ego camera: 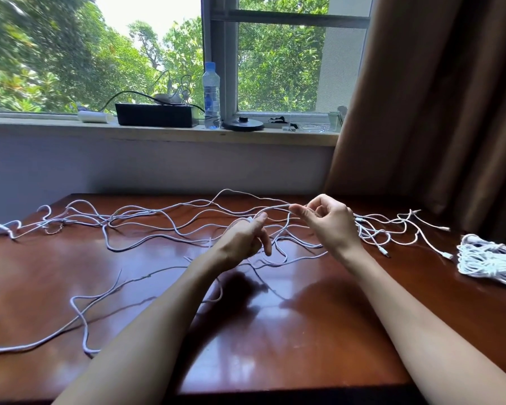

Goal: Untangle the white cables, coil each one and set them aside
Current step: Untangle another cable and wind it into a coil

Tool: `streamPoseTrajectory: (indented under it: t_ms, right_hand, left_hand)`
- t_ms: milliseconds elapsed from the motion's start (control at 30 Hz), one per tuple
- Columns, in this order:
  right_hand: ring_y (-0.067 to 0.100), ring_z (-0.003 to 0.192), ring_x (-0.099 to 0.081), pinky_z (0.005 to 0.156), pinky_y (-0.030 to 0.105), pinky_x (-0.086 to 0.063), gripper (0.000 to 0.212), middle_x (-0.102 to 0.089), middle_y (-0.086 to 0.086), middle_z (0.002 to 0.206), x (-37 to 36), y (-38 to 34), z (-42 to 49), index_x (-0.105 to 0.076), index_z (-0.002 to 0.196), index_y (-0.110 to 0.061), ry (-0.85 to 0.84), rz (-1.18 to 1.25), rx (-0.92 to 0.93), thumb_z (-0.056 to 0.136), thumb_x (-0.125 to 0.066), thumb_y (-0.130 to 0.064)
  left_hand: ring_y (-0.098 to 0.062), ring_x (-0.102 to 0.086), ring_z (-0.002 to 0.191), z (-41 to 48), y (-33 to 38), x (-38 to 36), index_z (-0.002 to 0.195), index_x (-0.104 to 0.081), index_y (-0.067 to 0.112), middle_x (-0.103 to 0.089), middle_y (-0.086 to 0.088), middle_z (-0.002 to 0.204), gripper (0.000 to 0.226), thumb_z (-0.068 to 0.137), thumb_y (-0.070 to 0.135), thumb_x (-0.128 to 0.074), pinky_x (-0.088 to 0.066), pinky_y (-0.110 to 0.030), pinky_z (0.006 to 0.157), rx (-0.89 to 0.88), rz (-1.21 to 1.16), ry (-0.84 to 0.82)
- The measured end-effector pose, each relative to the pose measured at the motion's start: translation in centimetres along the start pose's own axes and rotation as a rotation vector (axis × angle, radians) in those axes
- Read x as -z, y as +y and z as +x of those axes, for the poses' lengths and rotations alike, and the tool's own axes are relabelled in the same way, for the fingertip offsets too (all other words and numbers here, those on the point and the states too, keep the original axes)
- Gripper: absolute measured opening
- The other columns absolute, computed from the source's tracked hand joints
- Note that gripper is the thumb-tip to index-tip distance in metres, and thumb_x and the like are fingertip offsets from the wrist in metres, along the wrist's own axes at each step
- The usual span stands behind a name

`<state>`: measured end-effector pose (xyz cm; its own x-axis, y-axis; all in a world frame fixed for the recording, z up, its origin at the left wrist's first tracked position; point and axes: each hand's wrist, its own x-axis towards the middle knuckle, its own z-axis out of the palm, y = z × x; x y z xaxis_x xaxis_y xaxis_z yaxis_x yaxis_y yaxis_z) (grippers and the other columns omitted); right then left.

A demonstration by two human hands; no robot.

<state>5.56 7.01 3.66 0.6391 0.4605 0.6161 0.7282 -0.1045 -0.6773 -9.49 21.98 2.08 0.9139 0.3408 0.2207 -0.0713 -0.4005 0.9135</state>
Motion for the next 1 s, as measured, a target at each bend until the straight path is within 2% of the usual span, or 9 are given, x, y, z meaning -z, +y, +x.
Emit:
streamPoseTrajectory:
  t_ms: [67,167,267,400,533,667,767,833,1000]
  right_hand:
    - [0.003,0.050,-0.043,0.053,0.022,-0.038,0.036,-0.052,-0.012,0.054,-0.2,0.1,0.0,-0.063,0.079,-0.020,-0.062,0.075,0.014,0.084,-0.074,-0.054]
    - [0.004,0.059,-0.049,0.060,0.025,-0.043,0.010,-0.055,-0.006,0.069,-0.6,0.2,-0.1,-0.065,0.094,-0.022,-0.130,0.148,0.054,0.099,-0.064,-0.031]
    - [0.010,0.056,-0.054,0.054,0.028,-0.048,0.004,-0.057,0.000,0.072,-0.6,-0.1,-0.2,-0.062,0.103,-0.016,-0.149,0.252,0.038,0.100,-0.062,-0.019]
    - [0.013,0.047,-0.055,0.044,0.029,-0.044,0.017,-0.064,0.006,0.068,-0.7,0.3,0.0,-0.061,0.093,-0.017,-0.113,0.207,-0.027,0.092,-0.074,-0.029]
    - [0.014,0.051,-0.055,0.053,0.038,-0.049,0.031,-0.065,0.008,0.060,-0.8,1.3,0.3,-0.064,0.078,-0.020,-0.106,0.110,-0.068,0.080,-0.083,-0.045]
    - [0.014,0.054,-0.060,0.058,0.033,-0.051,0.032,-0.066,-0.002,0.059,-1.1,1.8,0.3,-0.067,0.073,-0.026,-0.158,0.031,-0.049,0.073,-0.085,-0.052]
    - [0.000,0.051,-0.055,0.054,0.024,-0.046,0.026,-0.067,-0.005,0.061,-1.3,1.2,-0.1,-0.068,0.073,-0.024,-0.246,-0.022,-0.021,0.075,-0.087,-0.043]
    - [-0.003,0.051,-0.054,0.054,0.016,-0.042,0.021,-0.066,-0.008,0.062,-1.5,0.6,-0.5,-0.070,0.076,-0.021,-0.320,0.000,-0.004,0.076,-0.088,-0.033]
    - [0.003,0.056,-0.051,0.058,0.021,-0.042,0.012,-0.065,-0.003,0.061,-1.8,-0.1,-1.2,-0.078,0.083,-0.016,-0.525,0.103,0.021,0.079,-0.087,-0.023]
  left_hand:
    - [-0.009,-0.015,0.037,0.1,0.4,-0.1,0.068,-0.061,-0.005,-0.023,0.001,0.043,0.078,0.106,0.048,-0.018,-0.015,-0.019,0.039,0.077,-0.106,-0.056]
    - [-0.008,-0.013,0.040,0.1,0.8,0.3,0.070,-0.058,-0.003,-0.022,0.004,0.044,0.075,0.104,0.045,-0.011,-0.009,-0.019,0.042,0.153,-0.263,-0.121]
    - [-0.006,-0.012,0.042,-0.1,0.9,0.7,0.069,-0.058,-0.002,-0.022,0.007,0.047,0.072,0.099,0.047,-0.014,-0.005,-0.024,0.048,0.162,-0.434,-0.161]
    - [-0.007,-0.008,0.045,-0.1,1.2,0.9,0.063,-0.061,0.001,-0.021,0.009,0.046,0.068,0.091,0.050,-0.021,-0.007,-0.021,0.048,0.132,-0.676,-0.166]
    - [-0.009,-0.007,0.047,-0.2,1.4,1.1,0.066,-0.060,0.002,-0.012,0.005,0.050,0.061,0.090,0.045,-0.025,-0.006,-0.022,0.050,0.079,-0.845,-0.147]
    - [-0.011,-0.008,0.046,-0.5,1.7,1.0,0.065,-0.059,0.004,-0.011,0.000,0.052,0.061,0.096,0.038,-0.019,-0.007,-0.025,0.051,0.033,-0.982,-0.090]
    - [-0.015,-0.008,0.044,-0.6,2.0,0.9,0.065,-0.058,0.007,-0.013,0.000,0.053,0.061,0.098,0.035,-0.016,-0.009,-0.024,0.047,-0.042,-1.132,-0.035]
    - [-0.014,-0.009,0.043,-0.5,2.1,1.1,0.068,-0.056,0.008,-0.020,0.002,0.052,0.057,0.098,0.034,-0.015,-0.011,-0.025,0.044,-0.086,-1.232,0.002]
    - [-0.014,-0.022,0.039,-0.3,1.8,1.9,0.087,-0.061,0.003,-0.026,-0.001,0.055,0.051,0.099,0.035,-0.022,-0.021,-0.024,0.042,-0.107,-1.461,0.139]
